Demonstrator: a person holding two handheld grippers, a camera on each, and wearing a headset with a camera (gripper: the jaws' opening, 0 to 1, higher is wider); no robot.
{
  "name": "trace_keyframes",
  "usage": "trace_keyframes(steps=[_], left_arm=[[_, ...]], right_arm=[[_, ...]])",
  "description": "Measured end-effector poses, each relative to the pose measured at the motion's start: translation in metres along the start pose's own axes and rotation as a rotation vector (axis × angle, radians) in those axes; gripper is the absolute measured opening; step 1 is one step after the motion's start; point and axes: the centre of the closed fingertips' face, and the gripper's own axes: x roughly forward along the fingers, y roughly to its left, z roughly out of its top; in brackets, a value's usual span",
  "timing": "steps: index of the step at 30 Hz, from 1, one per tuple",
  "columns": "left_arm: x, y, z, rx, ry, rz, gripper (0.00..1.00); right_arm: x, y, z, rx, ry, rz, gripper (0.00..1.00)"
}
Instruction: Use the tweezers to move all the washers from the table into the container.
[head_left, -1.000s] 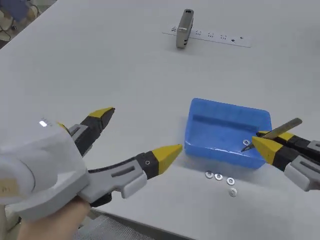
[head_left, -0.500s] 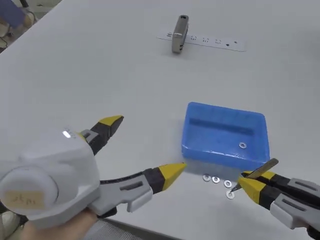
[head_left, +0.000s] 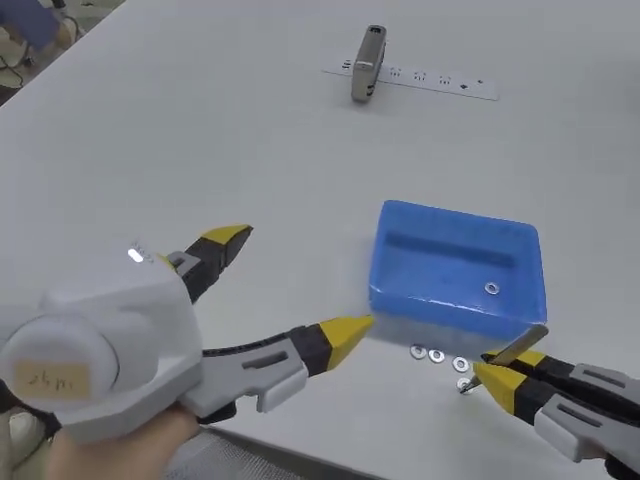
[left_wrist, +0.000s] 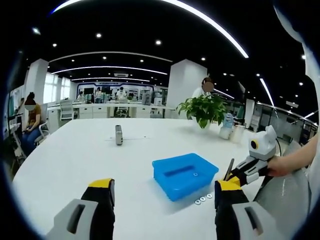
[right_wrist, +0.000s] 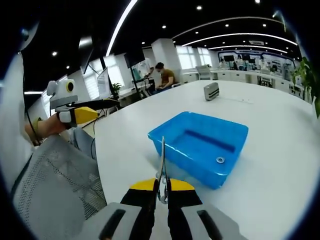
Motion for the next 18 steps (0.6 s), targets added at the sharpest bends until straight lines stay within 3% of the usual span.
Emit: trace_keyframes(steps=[4, 9, 18], left_arm=[[0.0, -0.001, -0.001, 0.009, 0.006, -0.003, 0.83], [0.001, -0.005, 0.0, 0.021, 0.012, -0.011, 0.82], [0.0, -0.005, 0.0, 0.022, 0.01, -0.013, 0.82]], right_arm=[[0.0, 0.003, 0.0, -0.07, 0.019, 0.003, 0.04], [0.0, 0.005, 0.001, -0.094, 0.028, 0.01, 0.03], [-0.015, 0.011, 0.044, -0.074, -0.079, 0.026, 0.03]])
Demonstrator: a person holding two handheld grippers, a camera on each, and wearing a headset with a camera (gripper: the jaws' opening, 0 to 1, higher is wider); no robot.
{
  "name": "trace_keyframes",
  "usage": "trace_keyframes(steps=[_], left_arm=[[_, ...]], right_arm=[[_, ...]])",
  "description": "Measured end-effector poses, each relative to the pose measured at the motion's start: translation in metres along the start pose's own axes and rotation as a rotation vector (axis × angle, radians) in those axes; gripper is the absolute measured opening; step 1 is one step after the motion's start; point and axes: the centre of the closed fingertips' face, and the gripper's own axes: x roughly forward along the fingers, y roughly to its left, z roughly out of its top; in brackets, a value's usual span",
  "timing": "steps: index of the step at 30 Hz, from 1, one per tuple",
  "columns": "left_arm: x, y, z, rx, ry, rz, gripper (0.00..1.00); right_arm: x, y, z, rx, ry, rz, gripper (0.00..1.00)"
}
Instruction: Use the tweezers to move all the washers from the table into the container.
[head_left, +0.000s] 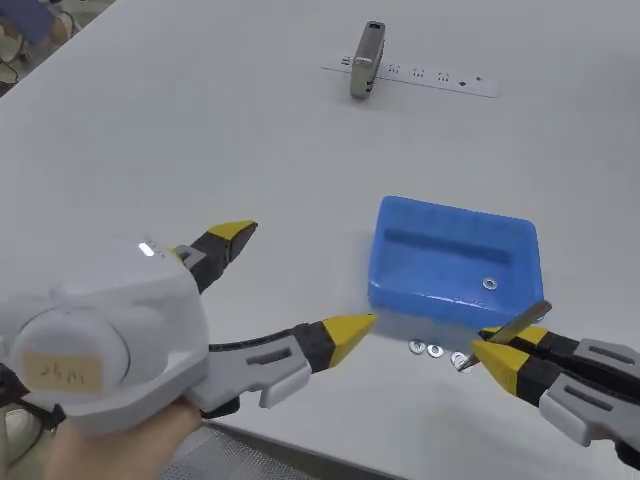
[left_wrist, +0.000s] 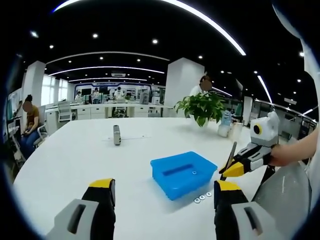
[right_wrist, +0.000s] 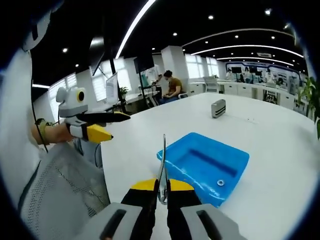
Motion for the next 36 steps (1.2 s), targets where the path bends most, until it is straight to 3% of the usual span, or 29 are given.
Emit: trace_keyframes(steps=[4, 10, 16, 18, 25, 36], left_arm=[[0.0, 0.001, 0.0, -0.003, -0.002, 0.002, 0.82], [0.0, 0.002, -0.001, -0.002, 0.001, 0.002, 0.82], [0.001, 0.002, -0.001, 0.001, 0.001, -0.002, 0.82], [0.001, 0.001, 0.0, 0.0, 0.0, -0.002, 0.82], [0.0, 0.004, -0.001, -0.002, 0.001, 0.002, 0.81], [0.0, 0.004, -0.001, -0.007, -0.001, 0.003, 0.81]], right_arm=[[-0.005, -0.009, 0.022, 0.015, -0.063, -0.017, 0.03], [-0.005, -0.028, 0.048, -0.011, -0.105, -0.056, 0.03], [0.005, -0.056, 0.055, -0.001, -0.112, -0.115, 0.03], [0.01, -0.064, 0.057, 0.041, -0.136, -0.125, 0.03], [0.028, -0.085, 0.048, 0.108, -0.127, -0.158, 0.03], [0.047, -0.102, 0.013, 0.112, 0.001, -0.198, 0.03]])
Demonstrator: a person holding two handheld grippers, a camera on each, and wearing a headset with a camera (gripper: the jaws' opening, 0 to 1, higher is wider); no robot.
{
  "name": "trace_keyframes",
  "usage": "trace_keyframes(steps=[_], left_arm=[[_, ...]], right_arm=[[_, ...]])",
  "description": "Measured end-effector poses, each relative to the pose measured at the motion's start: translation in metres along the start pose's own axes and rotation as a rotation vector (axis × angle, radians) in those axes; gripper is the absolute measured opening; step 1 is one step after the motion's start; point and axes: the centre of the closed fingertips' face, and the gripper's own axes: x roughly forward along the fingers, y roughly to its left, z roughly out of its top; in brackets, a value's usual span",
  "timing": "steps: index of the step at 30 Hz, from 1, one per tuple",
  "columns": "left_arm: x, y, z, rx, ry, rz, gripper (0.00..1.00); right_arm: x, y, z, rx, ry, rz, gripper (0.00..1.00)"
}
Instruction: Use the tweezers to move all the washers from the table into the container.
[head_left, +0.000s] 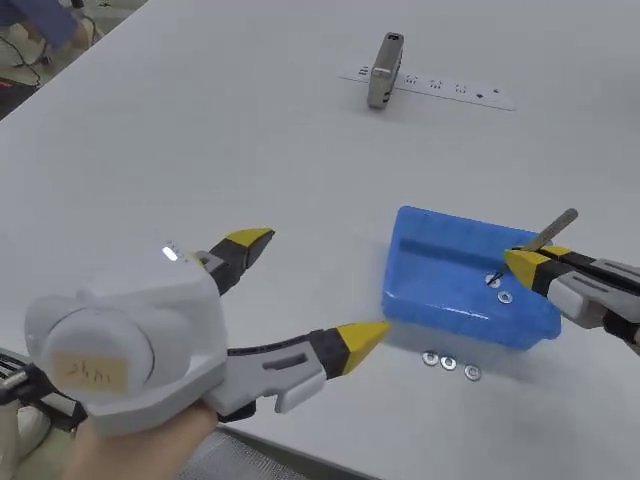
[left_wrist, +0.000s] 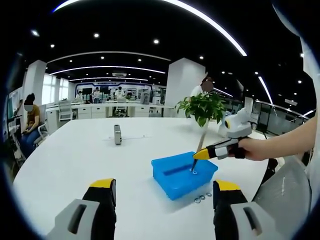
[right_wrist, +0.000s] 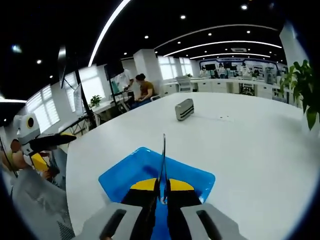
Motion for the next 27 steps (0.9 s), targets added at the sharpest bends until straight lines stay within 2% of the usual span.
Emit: trace_keyframes(steps=[5, 14, 21, 27], left_arm=[[0.0, -0.001, -0.001, 0.004, 0.007, -0.002, 0.81], [0.0, -0.002, -0.002, 0.007, 0.014, -0.005, 0.81], [0.0, -0.003, -0.002, 0.014, 0.015, -0.009, 0.81], [0.0, -0.003, -0.002, 0.012, 0.013, -0.008, 0.81]], right_arm=[[0.005, -0.001, -0.01, -0.028, 0.039, -0.003, 0.03], [0.005, -0.002, -0.013, -0.045, 0.044, 0.0, 0.03], [-0.002, 0.001, -0.006, -0.025, 0.018, 0.006, 0.05], [-0.02, 0.013, 0.011, -0.03, -0.059, 0.029, 0.04]])
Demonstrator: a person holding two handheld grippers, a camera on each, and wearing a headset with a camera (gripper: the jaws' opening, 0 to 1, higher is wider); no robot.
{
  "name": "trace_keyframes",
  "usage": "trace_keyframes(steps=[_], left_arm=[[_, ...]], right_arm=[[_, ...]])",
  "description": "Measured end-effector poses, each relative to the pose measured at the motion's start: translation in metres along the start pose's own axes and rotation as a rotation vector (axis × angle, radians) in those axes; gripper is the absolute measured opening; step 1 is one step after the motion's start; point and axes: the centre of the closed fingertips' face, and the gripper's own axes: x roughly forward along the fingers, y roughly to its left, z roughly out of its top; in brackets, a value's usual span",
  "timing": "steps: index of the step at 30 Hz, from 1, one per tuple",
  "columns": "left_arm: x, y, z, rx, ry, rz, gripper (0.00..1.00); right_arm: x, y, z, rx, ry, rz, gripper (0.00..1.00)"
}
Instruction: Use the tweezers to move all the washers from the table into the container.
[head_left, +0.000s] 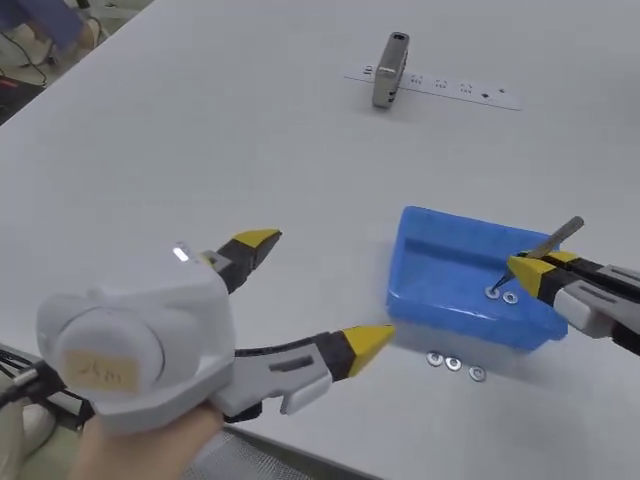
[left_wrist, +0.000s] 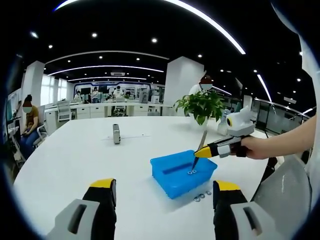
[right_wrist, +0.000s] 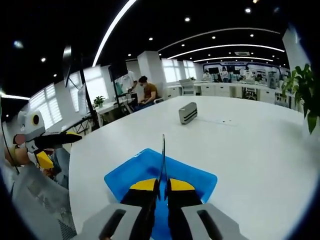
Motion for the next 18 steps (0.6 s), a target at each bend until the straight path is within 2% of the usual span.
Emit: trace_keyframes(steps=[4, 9, 13, 18], left_arm=[[0.0, -0.001, 0.0, 0.001, -0.001, -0.003, 0.81], [0.001, -0.002, -0.001, 0.005, 0.005, -0.008, 0.81], [0.001, -0.002, 0.0, 0.011, 0.006, -0.006, 0.8], [0.0, -0.003, 0.0, 0.011, 0.003, -0.008, 0.8]], right_arm=[[-0.012, 0.013, 0.014, -0.012, -0.054, 0.024, 0.04], [-0.024, 0.03, 0.023, -0.01, -0.09, 0.06, 0.04], [-0.03, 0.046, 0.014, -0.014, -0.073, 0.098, 0.04], [-0.031, 0.055, -0.011, 0.02, -0.028, 0.121, 0.04]])
